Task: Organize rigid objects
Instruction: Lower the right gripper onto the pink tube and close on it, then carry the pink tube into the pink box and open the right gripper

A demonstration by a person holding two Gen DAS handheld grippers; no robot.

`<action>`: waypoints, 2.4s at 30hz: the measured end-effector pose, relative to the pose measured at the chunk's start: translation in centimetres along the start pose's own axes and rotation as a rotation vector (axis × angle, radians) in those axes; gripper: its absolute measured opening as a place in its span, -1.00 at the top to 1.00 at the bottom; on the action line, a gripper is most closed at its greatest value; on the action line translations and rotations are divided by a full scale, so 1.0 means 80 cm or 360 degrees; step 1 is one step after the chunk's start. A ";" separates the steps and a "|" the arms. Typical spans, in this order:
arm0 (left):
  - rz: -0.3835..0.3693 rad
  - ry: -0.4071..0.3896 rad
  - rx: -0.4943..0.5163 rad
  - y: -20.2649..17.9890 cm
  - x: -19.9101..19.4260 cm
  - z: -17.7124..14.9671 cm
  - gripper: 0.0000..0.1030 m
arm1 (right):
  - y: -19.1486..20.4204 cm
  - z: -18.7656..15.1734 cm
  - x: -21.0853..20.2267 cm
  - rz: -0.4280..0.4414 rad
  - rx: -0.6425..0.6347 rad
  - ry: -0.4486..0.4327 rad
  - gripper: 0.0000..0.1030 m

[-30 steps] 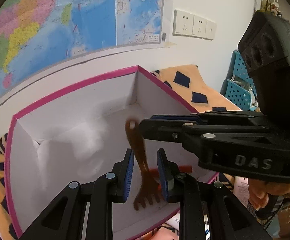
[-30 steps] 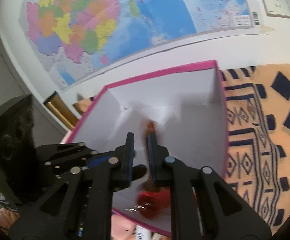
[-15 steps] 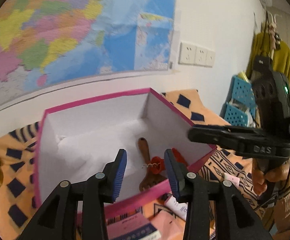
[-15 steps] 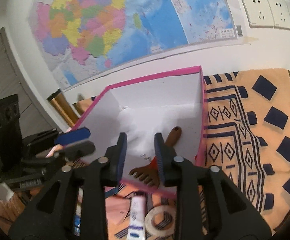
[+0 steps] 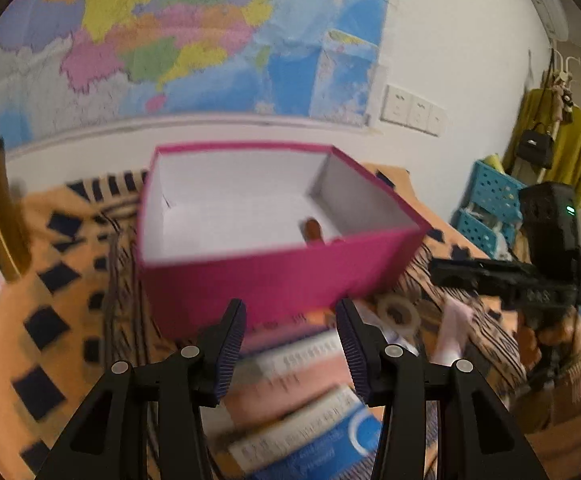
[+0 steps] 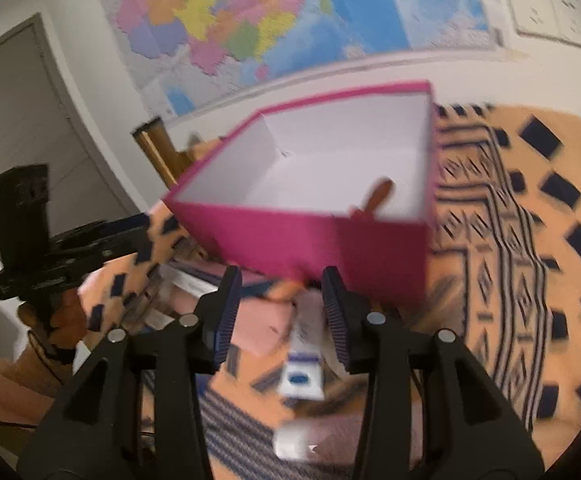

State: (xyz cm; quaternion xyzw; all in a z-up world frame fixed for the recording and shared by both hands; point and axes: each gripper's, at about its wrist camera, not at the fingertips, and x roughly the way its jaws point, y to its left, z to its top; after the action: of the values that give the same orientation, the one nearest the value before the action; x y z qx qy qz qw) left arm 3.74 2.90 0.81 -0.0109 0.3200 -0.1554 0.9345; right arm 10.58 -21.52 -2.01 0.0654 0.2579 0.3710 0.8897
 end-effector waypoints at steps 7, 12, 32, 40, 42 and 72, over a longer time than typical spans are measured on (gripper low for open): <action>-0.0253 0.0098 0.0071 -0.054 0.012 -0.032 0.08 | -0.074 -0.042 -0.032 -0.0281 0.0287 0.0000 -0.01; -0.0437 0.0224 0.0129 -0.097 0.039 -0.047 0.08 | -0.111 -0.066 -0.047 -0.0399 0.0416 0.0027 -0.01; -0.0475 0.0503 0.0062 -0.124 0.091 -0.069 0.42 | -0.105 -0.094 -0.036 -0.0253 0.0438 0.0117 -0.01; -0.0393 0.0502 -0.0005 -0.105 0.091 -0.067 0.42 | -0.093 -0.098 -0.030 -0.0166 0.0433 0.0134 -0.01; -0.0375 0.0496 -0.0002 -0.104 0.090 -0.067 0.42 | -0.090 -0.098 -0.030 -0.0156 0.0435 0.0133 -0.01; -0.0142 0.0068 0.0094 -0.070 0.014 0.029 0.42 | -0.018 -0.007 -0.056 -0.0046 0.0118 -0.0141 -0.01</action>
State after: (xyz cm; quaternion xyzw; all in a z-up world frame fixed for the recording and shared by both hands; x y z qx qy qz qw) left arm 4.40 -2.98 2.64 0.0058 0.3343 -0.2064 0.9196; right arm 8.59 -25.70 -1.08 0.1110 0.2326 0.3449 0.9025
